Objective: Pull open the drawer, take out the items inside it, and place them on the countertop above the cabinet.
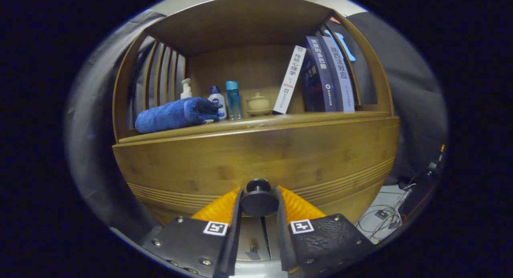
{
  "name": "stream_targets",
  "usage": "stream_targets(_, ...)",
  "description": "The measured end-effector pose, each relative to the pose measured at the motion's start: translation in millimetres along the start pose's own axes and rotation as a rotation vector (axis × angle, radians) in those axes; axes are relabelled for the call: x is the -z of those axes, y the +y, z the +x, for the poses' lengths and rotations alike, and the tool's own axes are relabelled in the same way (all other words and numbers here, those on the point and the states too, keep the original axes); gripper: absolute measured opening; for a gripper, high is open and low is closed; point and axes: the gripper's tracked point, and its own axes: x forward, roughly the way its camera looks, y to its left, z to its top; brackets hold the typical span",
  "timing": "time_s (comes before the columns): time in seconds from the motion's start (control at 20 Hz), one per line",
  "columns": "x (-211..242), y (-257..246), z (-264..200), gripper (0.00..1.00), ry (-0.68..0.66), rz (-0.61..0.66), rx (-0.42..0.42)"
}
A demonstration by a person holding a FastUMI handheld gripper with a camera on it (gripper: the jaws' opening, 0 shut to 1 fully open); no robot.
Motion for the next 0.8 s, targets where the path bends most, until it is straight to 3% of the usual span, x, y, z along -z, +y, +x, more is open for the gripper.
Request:
stream_targets(0.05,0,-1,-3,0.43,0.001,-0.01,0.006)
stream_targets(0.1,-1,-2,-2,0.36,-0.004,-0.03,0.017)
stream_targets(0.2,0,-4,-10,0.36,-0.018,-0.056,0.034)
stream_targets(0.3,1,-5,-18,0.26,-0.025,-0.046,0.03)
stream_targets(0.8,12,-11,-79,0.26,0.017,-0.08,0.023)
